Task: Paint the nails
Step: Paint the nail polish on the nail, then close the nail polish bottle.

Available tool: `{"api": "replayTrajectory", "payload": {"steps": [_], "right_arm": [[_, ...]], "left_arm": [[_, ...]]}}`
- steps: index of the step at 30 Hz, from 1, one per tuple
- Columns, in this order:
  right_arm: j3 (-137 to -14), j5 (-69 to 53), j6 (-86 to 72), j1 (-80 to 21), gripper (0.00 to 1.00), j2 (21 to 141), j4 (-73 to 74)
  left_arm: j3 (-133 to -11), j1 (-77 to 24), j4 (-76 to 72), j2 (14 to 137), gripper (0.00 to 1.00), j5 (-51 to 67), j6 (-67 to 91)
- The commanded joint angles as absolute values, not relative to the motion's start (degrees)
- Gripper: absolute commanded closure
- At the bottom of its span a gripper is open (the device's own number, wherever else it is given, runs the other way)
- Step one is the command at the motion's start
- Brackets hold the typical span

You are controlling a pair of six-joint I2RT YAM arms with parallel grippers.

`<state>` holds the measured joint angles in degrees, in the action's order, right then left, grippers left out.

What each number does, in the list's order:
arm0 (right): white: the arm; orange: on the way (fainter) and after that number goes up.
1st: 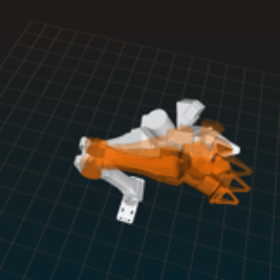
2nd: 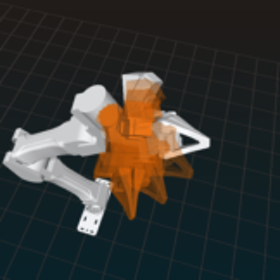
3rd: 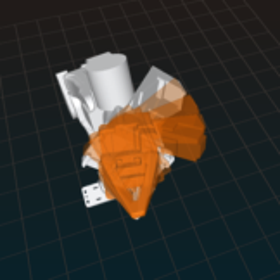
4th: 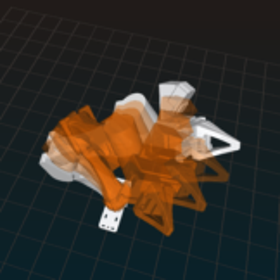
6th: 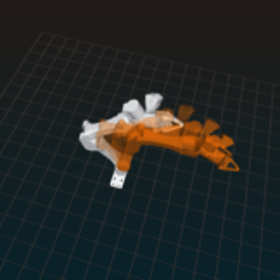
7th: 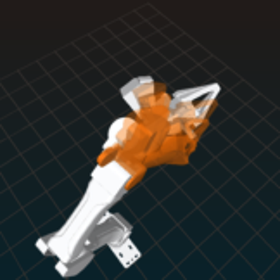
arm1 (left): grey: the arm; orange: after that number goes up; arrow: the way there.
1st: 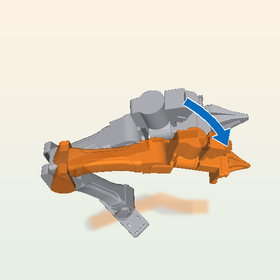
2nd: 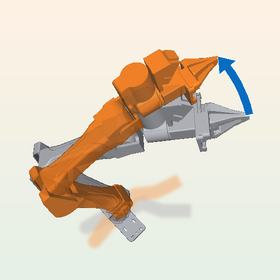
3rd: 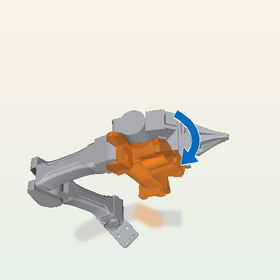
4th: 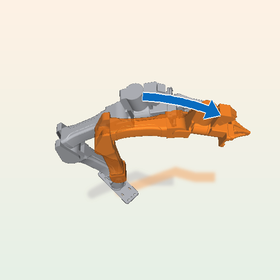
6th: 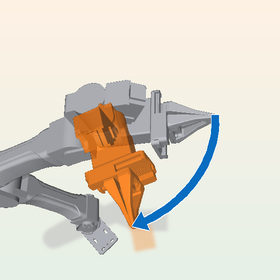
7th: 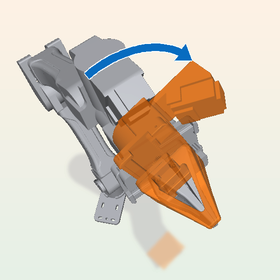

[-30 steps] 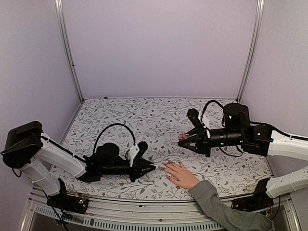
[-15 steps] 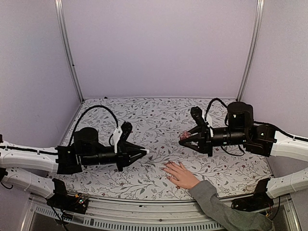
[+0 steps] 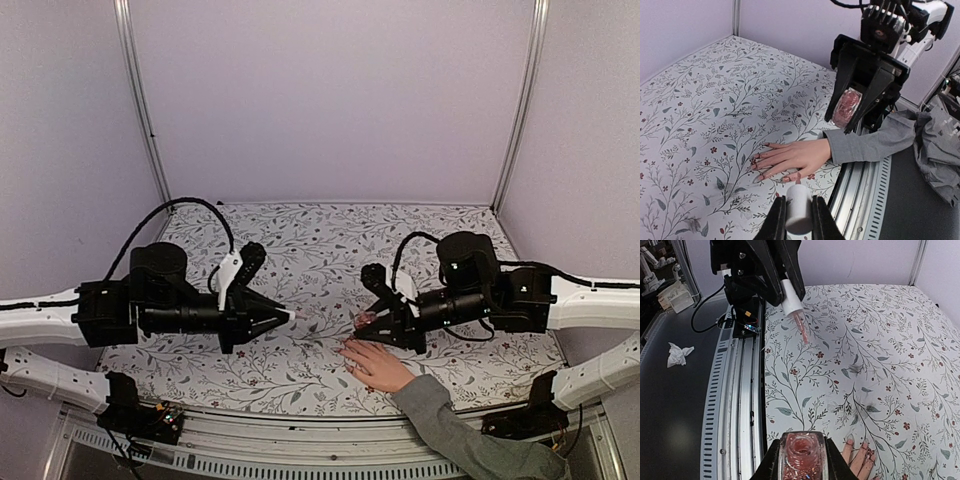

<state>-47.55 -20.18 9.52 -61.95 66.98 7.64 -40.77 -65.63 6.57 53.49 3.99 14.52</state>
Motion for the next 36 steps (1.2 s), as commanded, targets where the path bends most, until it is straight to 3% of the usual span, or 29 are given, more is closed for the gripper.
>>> {"api": "replayTrajectory", "payload": {"steps": [1, 15, 36], "right_arm": [[-49.72, -16.91, 11.83, -63.50, 1.00, 68.21, 8.54], [-52.03, -14.48, 15.54, -67.39, 1.00, 73.39, 10.29], [-53.35, -14.10, 17.05, -69.26, 1.00, 75.85, 11.61]], "left_arm": [[-45.54, -68.29, 14.35, 55.04, 1.00, 4.63, 11.71], [-51.43, -74.67, 11.74, 61.95, 1.00, 1.82, 7.83], [-53.69, -75.16, 9.39, 65.06, 1.00, 1.53, 5.43]]}}
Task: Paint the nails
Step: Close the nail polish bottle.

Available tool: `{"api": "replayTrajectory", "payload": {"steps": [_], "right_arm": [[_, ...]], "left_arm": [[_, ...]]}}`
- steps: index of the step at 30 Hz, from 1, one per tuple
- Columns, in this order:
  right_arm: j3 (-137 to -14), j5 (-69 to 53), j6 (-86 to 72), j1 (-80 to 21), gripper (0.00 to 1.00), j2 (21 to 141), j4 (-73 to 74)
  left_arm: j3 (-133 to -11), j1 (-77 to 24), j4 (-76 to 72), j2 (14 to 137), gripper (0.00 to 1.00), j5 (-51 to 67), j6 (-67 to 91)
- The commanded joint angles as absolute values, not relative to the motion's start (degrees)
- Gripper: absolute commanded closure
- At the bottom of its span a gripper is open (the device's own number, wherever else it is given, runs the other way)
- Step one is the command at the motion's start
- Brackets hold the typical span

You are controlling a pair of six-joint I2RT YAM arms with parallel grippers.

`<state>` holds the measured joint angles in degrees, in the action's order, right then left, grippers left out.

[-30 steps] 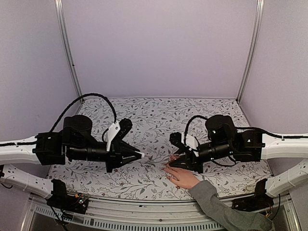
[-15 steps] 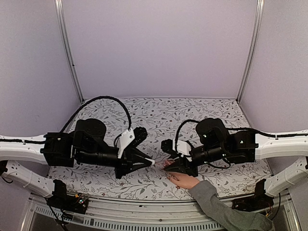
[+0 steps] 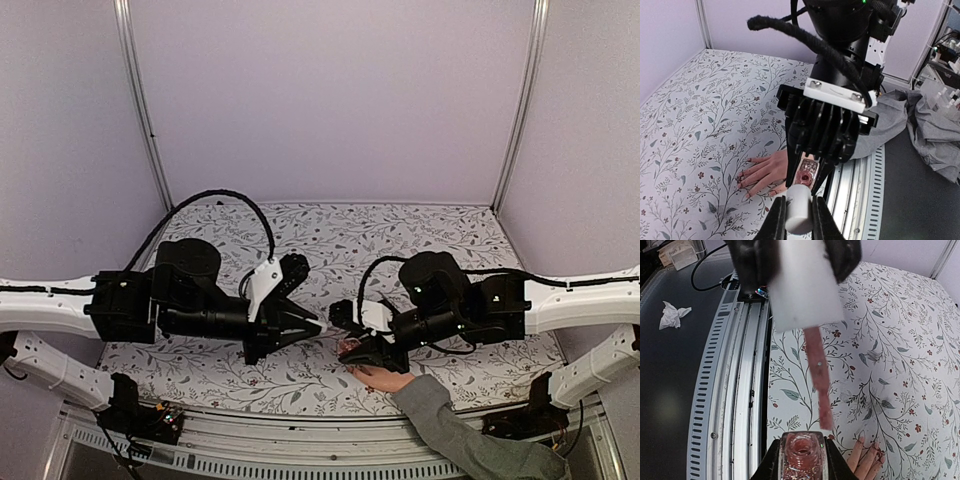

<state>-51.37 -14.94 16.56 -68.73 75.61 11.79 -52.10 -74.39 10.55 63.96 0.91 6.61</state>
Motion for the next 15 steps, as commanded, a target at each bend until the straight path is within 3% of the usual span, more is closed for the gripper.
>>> {"api": "replayTrajectory", "payload": {"steps": [1, 15], "right_arm": [[-53.28, -14.14, 17.09, -69.26, 1.00, 75.82, 11.60], [-53.22, -13.73, 17.06, -69.26, 1.00, 75.63, 11.69]], "left_arm": [[-53.78, -75.15, 9.44, 65.26, 1.00, 1.65, 5.41], [-54.50, -75.20, 10.33, 66.88, 1.00, 2.95, 5.07]]}}
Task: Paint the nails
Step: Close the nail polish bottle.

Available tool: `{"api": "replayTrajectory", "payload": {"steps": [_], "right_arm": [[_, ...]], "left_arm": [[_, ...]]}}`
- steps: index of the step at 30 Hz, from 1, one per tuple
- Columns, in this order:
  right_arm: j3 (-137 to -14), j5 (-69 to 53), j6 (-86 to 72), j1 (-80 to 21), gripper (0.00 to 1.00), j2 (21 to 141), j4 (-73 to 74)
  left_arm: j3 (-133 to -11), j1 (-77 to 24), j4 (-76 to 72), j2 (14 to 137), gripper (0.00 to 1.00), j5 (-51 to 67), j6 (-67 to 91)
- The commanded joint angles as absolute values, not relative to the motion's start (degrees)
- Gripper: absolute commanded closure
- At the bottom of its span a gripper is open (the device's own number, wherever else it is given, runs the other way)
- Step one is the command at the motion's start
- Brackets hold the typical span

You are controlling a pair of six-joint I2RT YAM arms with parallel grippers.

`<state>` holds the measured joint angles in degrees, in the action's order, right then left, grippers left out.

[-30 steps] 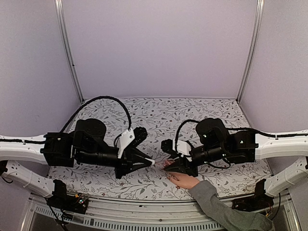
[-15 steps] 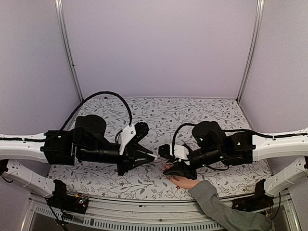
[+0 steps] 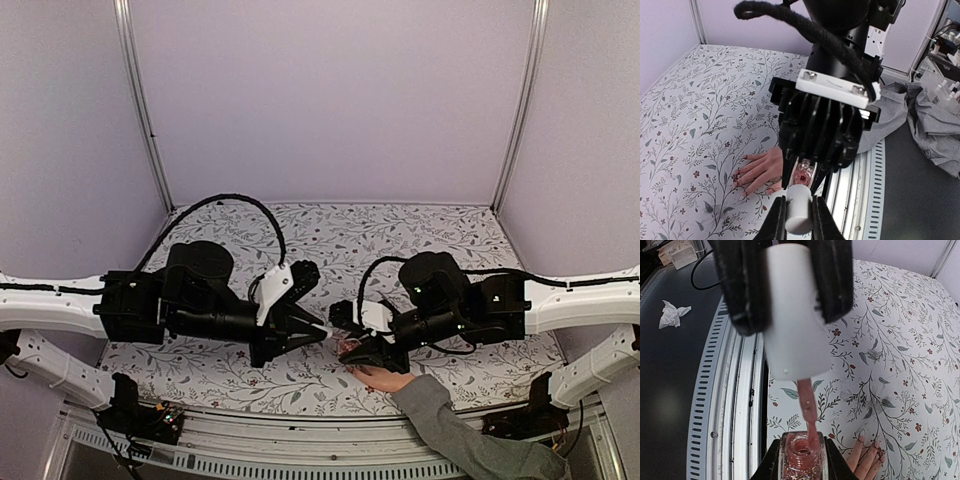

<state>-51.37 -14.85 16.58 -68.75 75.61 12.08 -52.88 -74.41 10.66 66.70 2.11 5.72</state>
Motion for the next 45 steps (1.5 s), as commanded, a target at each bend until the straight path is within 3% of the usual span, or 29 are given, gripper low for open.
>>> {"api": "replayTrajectory", "payload": {"steps": [1, 45], "right_arm": [[-53.14, -13.67, 17.05, -69.26, 1.00, 75.60, 11.69], [-52.74, -12.44, 16.88, -69.35, 1.00, 74.27, 11.34]], "left_arm": [[-54.49, -75.20, 10.33, 66.84, 1.00, 2.98, 5.02], [-53.61, -75.19, 11.24, 67.83, 1.00, 2.75, 5.71]]}}
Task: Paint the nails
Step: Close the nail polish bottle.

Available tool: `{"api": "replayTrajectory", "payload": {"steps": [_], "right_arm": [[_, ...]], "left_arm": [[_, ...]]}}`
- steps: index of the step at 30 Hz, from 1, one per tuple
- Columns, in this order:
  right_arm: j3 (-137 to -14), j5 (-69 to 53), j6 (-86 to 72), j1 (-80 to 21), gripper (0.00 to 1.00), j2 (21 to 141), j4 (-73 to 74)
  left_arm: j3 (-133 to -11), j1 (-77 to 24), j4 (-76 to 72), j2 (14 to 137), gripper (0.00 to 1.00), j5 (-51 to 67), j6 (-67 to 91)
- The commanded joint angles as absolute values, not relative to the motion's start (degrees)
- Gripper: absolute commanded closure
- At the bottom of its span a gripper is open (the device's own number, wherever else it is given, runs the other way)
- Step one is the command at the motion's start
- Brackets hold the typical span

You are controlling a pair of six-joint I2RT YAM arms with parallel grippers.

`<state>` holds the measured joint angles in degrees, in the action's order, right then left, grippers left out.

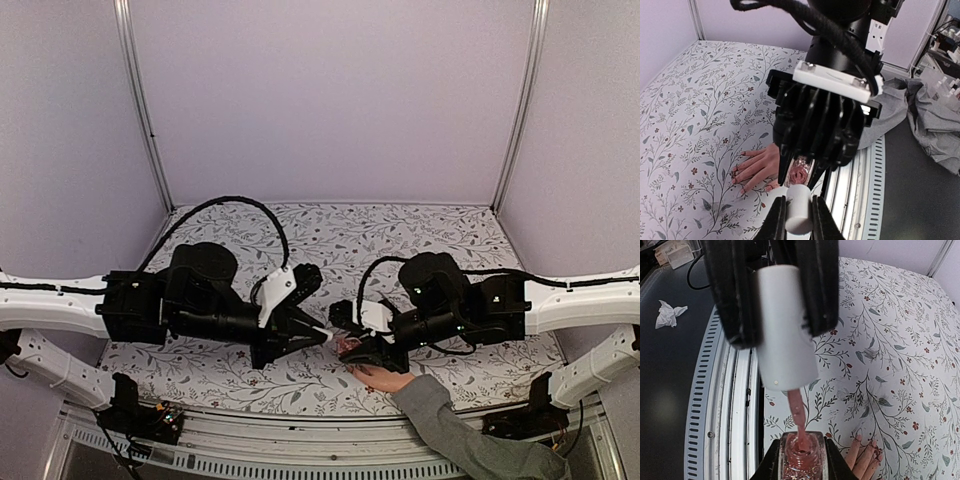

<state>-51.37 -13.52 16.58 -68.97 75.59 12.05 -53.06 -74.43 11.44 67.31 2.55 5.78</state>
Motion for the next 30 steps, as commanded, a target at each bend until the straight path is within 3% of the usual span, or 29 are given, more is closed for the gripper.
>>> {"api": "replayTrajectory", "payload": {"steps": [1, 30], "right_arm": [[-52.73, -12.47, 16.94, -69.35, 1.00, 74.27, 11.35], [-53.32, -11.97, 17.27, -70.03, 1.00, 74.85, 11.80]], "left_arm": [[-53.62, -75.11, 11.30, 67.85, 1.00, 2.66, 5.71], [-56.14, -75.08, 12.20, 70.96, 1.00, 3.08, 5.10]]}}
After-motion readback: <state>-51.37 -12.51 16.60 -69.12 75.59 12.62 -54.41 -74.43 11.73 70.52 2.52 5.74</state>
